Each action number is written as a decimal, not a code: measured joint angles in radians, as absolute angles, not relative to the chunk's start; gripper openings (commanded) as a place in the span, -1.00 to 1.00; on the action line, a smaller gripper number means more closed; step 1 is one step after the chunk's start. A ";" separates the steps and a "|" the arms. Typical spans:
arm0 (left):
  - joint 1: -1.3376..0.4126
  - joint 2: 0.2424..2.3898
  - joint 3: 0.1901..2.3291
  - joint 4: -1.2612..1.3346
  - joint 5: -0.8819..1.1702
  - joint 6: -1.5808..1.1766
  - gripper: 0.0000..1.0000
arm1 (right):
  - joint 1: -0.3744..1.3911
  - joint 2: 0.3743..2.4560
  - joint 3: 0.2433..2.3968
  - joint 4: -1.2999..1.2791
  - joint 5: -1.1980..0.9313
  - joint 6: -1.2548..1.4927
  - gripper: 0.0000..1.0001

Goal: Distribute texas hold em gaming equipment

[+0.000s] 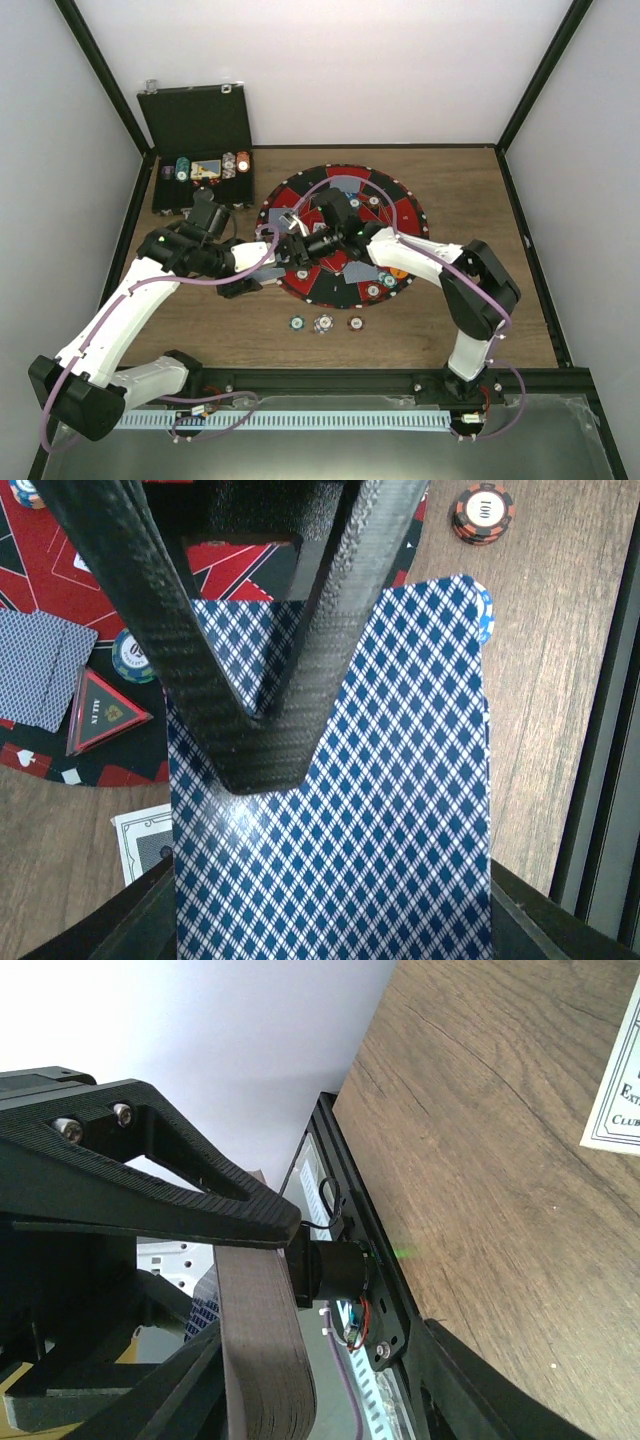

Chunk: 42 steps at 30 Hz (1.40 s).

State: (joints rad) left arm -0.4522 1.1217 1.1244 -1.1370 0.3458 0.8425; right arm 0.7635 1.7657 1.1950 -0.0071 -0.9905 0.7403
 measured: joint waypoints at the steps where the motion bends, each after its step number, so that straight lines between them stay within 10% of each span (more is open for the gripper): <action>1: -0.452 1.121 1.124 -1.137 0.344 0.842 -0.85 | 0.762 1.764 1.195 -0.010 -0.989 0.738 -0.10; 24: -0.452 1.115 1.122 -1.139 0.322 0.849 -0.85 | 0.753 1.673 1.204 -0.139 -0.915 0.670 -0.98; 42: -0.452 1.113 1.093 -1.109 0.311 0.861 -0.85 | 0.637 1.613 1.314 -0.488 -0.572 0.482 -0.99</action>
